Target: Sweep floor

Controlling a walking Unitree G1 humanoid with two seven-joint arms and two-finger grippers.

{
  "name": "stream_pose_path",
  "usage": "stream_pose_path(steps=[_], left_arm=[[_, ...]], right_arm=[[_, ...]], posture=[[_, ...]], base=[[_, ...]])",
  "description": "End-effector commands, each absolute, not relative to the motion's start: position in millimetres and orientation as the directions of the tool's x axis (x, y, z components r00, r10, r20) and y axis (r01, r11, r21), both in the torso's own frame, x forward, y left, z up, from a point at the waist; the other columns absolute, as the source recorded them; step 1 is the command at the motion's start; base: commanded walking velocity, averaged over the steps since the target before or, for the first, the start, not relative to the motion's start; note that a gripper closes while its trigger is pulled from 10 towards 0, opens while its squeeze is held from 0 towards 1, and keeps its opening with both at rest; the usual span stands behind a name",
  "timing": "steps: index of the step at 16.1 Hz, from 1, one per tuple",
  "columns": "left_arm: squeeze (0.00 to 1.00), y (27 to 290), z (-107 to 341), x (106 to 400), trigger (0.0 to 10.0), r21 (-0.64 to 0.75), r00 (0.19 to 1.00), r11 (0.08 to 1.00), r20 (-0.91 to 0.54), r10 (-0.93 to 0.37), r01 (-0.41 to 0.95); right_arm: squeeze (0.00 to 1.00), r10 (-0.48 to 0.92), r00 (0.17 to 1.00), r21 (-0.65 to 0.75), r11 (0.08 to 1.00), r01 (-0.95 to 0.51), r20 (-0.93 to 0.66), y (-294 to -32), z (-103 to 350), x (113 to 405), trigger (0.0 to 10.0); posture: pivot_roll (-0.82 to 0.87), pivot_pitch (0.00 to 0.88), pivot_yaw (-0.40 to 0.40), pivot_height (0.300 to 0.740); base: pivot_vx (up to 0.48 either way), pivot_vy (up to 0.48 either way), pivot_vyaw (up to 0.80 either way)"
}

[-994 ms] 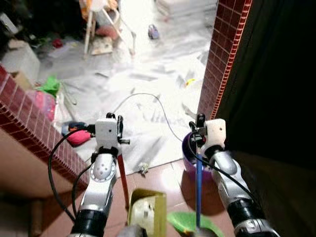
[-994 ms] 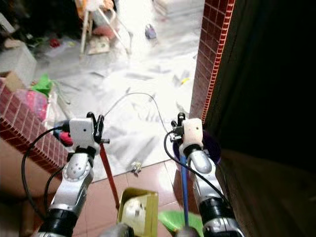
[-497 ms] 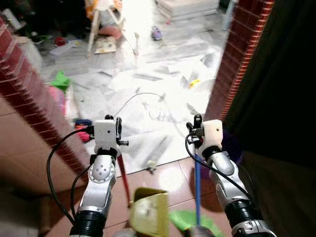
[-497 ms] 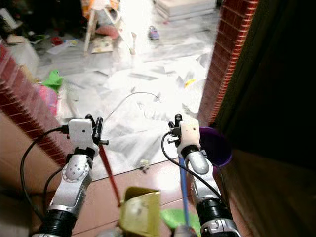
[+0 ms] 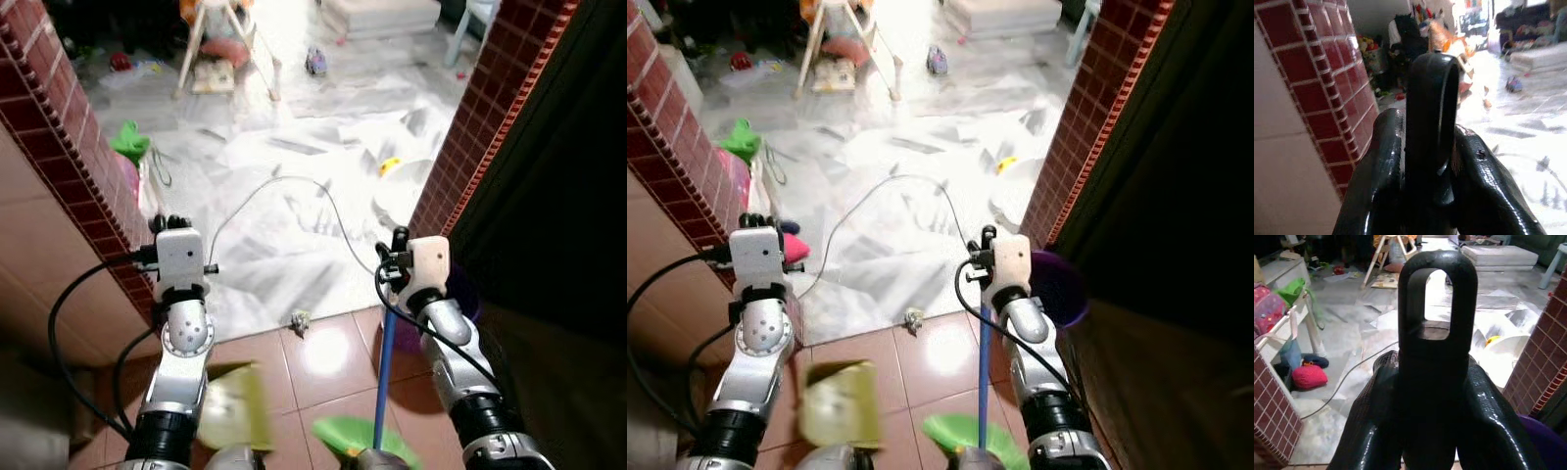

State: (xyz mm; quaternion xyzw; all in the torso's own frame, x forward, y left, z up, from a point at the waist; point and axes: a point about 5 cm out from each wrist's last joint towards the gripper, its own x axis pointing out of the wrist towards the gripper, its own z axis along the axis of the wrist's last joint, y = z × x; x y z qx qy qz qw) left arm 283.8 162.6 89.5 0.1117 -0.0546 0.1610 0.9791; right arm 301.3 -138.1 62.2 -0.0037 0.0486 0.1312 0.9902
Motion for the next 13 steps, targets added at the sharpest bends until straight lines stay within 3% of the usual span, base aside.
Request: stream_pose_path(steps=[1,4,6,13], left_arm=[[0.00,160,97,287,10.0,0.193,0.932,0.919,0.190,0.309,-0.344],[0.00,156,100,291,10.0,0.182,0.948,0.941,0.196,0.251,-0.287],[0.00,151,108,298,10.0,0.188,0.950,0.948,0.225,0.215,-0.258],[0.00,144,119,307,10.0,0.153,0.946,0.957,0.252,0.204,-0.248]], right_arm=[[0.00,0.317,0.943,-0.007,0.948,-0.319,-0.102,-128,61,299,10.0],[0.00,0.306,0.948,0.001,0.952,-0.307,-0.089,-124,64,301,10.0],[0.00,0.290,0.955,-0.017,0.956,-0.291,-0.062,-127,70,305,10.0],[0.00,0.363,0.927,-0.097,0.930,-0.355,0.091,-121,98,305,10.0]], posture=[[-0.06,0.000,-0.009,0.740],[-0.08,0.000,0.031,0.740],[-0.08,0.000,0.046,0.740],[-0.10,0.000,0.061,0.740]], base=[[0.000,0.000,0.80],[0.000,0.000,0.73],[0.000,0.000,0.00],[0.335,0.000,0.07]])
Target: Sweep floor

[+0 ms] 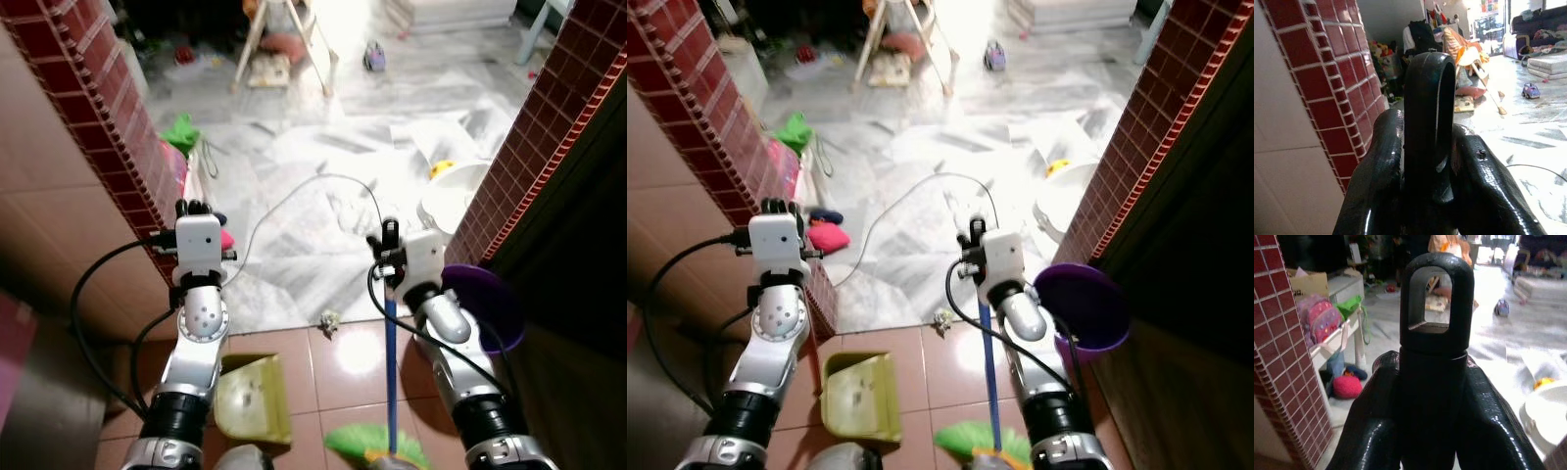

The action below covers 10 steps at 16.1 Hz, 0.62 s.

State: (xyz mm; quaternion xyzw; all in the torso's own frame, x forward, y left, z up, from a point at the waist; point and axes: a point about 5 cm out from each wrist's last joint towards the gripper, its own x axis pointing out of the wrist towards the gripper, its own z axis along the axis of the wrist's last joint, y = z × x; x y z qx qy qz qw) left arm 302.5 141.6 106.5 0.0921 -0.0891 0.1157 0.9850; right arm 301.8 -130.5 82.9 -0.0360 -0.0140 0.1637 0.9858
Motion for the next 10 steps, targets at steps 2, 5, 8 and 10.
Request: stream_pose_path(steps=[2,5,8,10], left_arm=[[0.00,144,118,306,10.0,0.155,0.946,0.956,0.249,0.206,-0.249],[0.00,146,116,305,10.0,0.157,0.945,0.953,0.245,0.215,-0.257],[0.00,145,118,305,10.0,0.153,0.944,0.954,0.247,0.217,-0.259],[0.00,144,124,306,10.0,0.147,0.940,0.954,0.266,0.215,-0.260]], right_arm=[[0.00,0.377,0.921,-0.105,0.924,-0.367,0.100,-118,100,305,10.0],[0.00,0.376,0.921,-0.098,0.925,-0.366,0.106,-118,100,303,10.0],[0.00,0.381,0.914,-0.117,0.923,-0.367,0.138,-117,107,302,10.0],[0.00,0.379,0.908,-0.134,0.924,-0.359,0.181,-116,118,305,10.0]], posture=[[-0.10,0.000,0.058,0.740],[-0.10,0.000,0.055,0.740],[-0.10,0.000,0.057,0.740],[-0.10,0.000,0.056,0.740]], base=[[0.414,0.000,0.75],[0.411,0.000,0.00],[0.367,0.000,0.00],[0.000,0.000,0.00]])
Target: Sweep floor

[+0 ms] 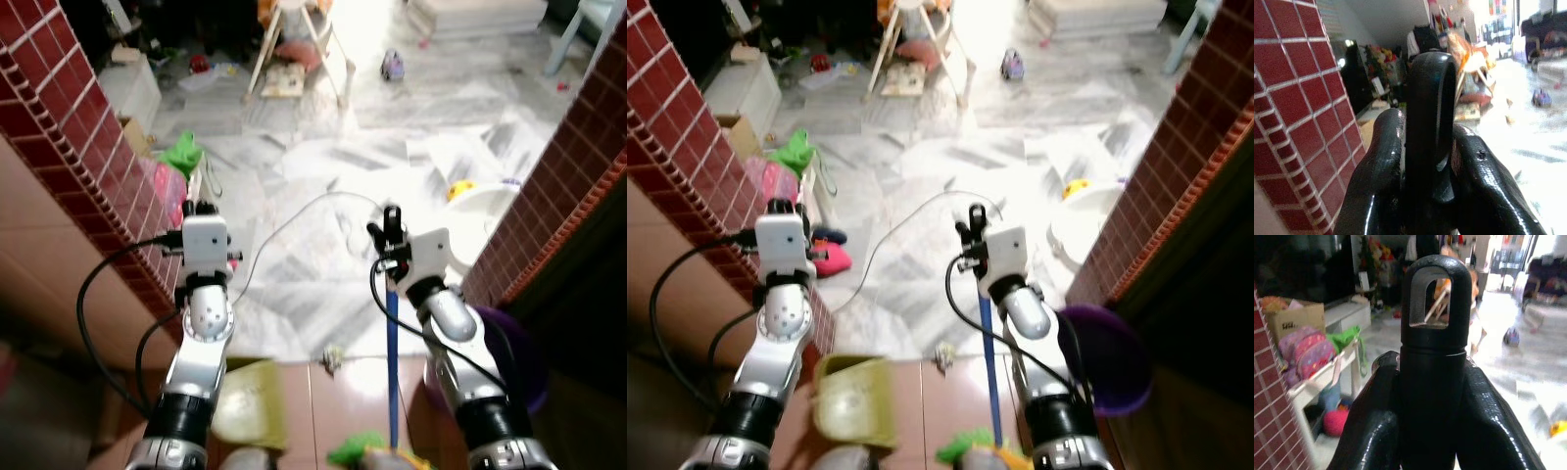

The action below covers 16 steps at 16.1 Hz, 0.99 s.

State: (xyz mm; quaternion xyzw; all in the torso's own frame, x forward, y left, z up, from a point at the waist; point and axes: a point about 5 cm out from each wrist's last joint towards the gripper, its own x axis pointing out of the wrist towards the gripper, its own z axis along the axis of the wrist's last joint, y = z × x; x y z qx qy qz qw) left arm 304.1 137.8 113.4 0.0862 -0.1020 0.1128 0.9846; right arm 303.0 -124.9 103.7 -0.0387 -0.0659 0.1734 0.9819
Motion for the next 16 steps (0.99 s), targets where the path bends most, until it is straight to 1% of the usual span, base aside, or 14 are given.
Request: stream_pose_path(steps=[1,3,4,7,8,12,15,16], left_arm=[[0.00,144,125,307,10.0,0.144,0.938,0.954,0.269,0.217,-0.262],[0.00,142,127,306,10.0,0.156,0.937,0.957,0.291,0.192,-0.245],[0.00,144,124,306,10.0,0.145,0.939,0.954,0.267,0.217,-0.262],[0.00,144,125,305,10.0,0.143,0.937,0.952,0.269,0.224,-0.269],[0.00,144,125,305,10.0,0.141,0.937,0.952,0.266,0.228,-0.272],[0.00,142,125,306,10.0,0.143,0.936,0.952,0.269,0.225,-0.270],[0.00,138,124,307,10.0,0.135,0.942,0.958,0.257,0.214,-0.254],[0.00,137,124,307,10.0,0.131,0.944,0.961,0.257,0.206,-0.245]], right_arm=[[0.00,0.376,0.905,-0.146,0.924,-0.353,0.197,-116,122,306,10.0],[0.00,0.370,0.900,-0.188,0.925,-0.331,0.230,-116,131,308,10.0],[0.00,0.351,0.904,-0.205,0.930,-0.305,0.245,-118,133,310,10.0],[0.00,0.283,0.909,-0.268,0.942,-0.202,0.308,-126,148,315,10.0],[0.00,0.279,0.905,-0.277,0.942,-0.192,0.322,-124,154,318,10.0],[0.00,0.242,0.916,-0.284,0.947,-0.151,0.320,-127,153,324,10.0],[0.00,0.169,0.939,-0.261,0.961,-0.091,0.299,-130,151,328,10.0],[0.00,0.166,0.939,-0.259,0.962,-0.087,0.301,-130,151,328,10.0]], posture=[[-0.10,0.000,0.054,0.740],[-0.10,0.000,0.049,0.740],[-0.10,0.000,0.049,0.740],[-0.09,0.000,0.046,0.740],[-0.10,0.000,0.047,0.740],[-0.10,0.000,0.046,0.740],[-0.09,0.000,0.043,0.740],[-0.09,0.000,0.044,0.740]], base=[[0.000,0.000,0.00],[0.384,0.000,0.00],[0.480,0.000,0.00],[0.000,0.000,0.00],[0.000,0.000,0.00],[0.000,0.000,0.00],[0.000,0.000,0.00],[0.000,0.000,0.00]])
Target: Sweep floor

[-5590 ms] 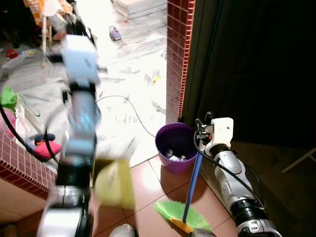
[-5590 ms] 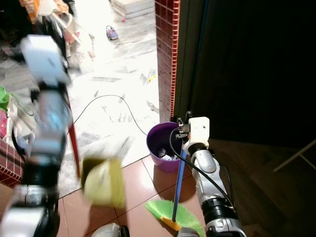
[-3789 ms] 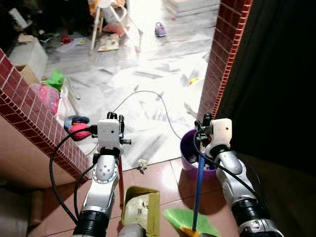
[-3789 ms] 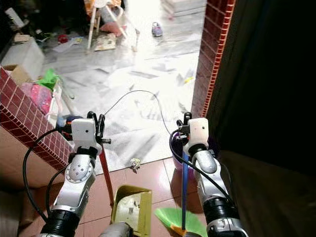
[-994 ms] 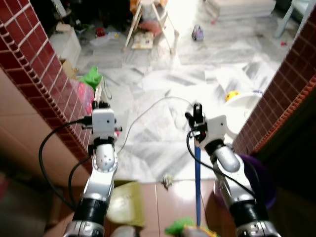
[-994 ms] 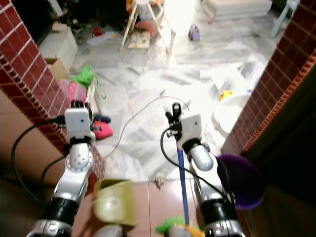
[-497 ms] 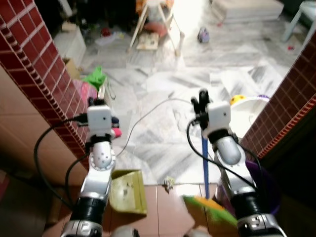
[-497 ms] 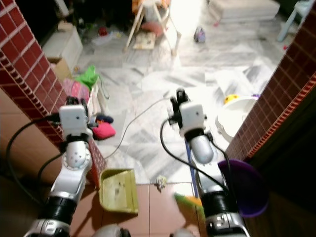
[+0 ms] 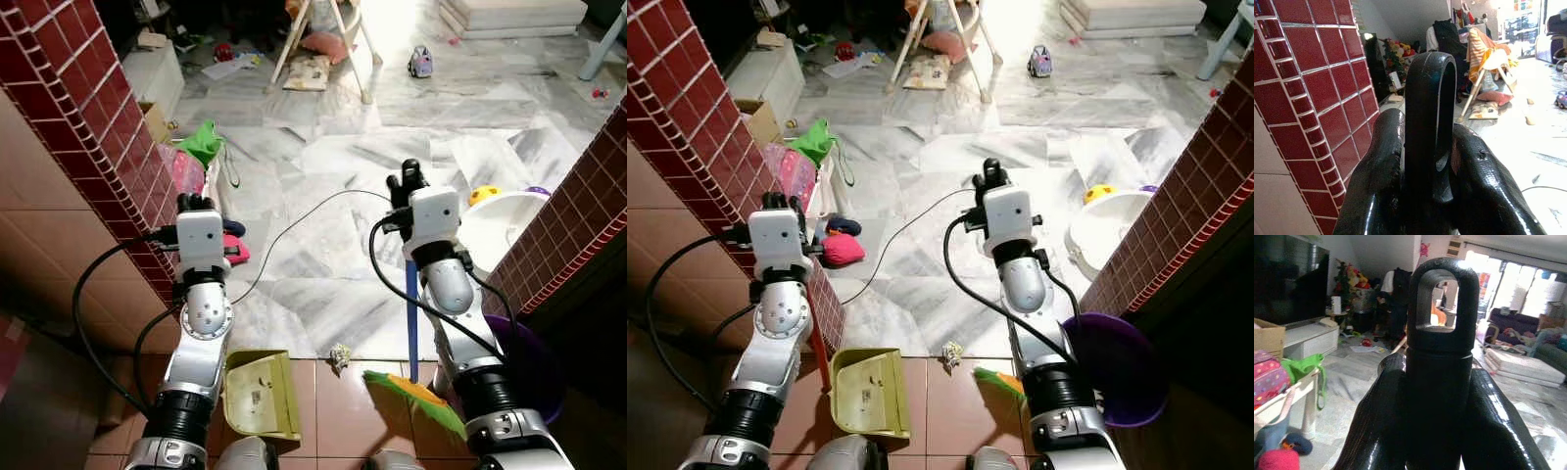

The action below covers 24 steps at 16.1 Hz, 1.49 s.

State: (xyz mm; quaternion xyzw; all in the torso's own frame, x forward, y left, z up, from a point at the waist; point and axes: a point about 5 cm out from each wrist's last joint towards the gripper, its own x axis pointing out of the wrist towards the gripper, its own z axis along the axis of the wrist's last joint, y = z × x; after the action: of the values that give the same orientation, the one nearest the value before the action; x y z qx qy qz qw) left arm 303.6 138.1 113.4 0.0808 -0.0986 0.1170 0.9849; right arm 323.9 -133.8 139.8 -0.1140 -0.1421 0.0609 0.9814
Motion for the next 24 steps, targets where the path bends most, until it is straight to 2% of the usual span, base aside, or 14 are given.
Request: stream_pose_path(steps=[1,3,6,14,17,24], left_arm=[[0.00,137,124,306,10.0,0.131,0.946,0.962,0.256,0.201,-0.240],[0.00,136,123,307,10.0,0.121,0.947,0.964,0.249,0.202,-0.237],[0.00,134,124,309,10.0,0.116,0.950,0.968,0.249,0.188,-0.222],[0.00,131,123,310,10.0,0.108,0.955,0.973,0.242,0.173,-0.203],[0.00,133,119,312,10.0,0.121,0.955,0.964,0.212,0.208,-0.236],[0.00,130,105,310,10.0,0.174,0.956,0.951,0.191,0.224,-0.257]], right_arm=[[0.00,0.152,0.939,-0.259,0.963,-0.071,0.307,-131,152,328,10.0],[0.00,0.122,0.923,-0.233,0.972,-0.037,0.365,-130,159,328,10.0],[0.00,0.113,0.912,-0.125,0.990,-0.069,0.395,-123,170,330,10.0],[0.00,0.152,0.901,-0.151,0.984,-0.098,0.406,-116,173,326,10.0],[0.00,0.142,0.906,-0.181,0.981,-0.074,0.398,-120,172,328,10.0],[0.00,0.096,0.934,-0.137,0.989,-0.051,0.344,-121,160,324,10.0]], posture=[[-0.09,0.000,0.048,0.740],[-0.09,0.000,0.052,0.740],[-0.09,0.000,0.058,0.740],[-0.10,0.000,0.054,0.740],[-0.10,0.000,0.053,0.740],[-0.11,0.000,0.037,0.740]], base=[[0.000,0.000,0.00],[0.000,0.000,0.00],[0.000,0.000,0.00],[0.225,0.000,0.00],[0.000,0.000,0.00],[0.000,0.000,0.00]])
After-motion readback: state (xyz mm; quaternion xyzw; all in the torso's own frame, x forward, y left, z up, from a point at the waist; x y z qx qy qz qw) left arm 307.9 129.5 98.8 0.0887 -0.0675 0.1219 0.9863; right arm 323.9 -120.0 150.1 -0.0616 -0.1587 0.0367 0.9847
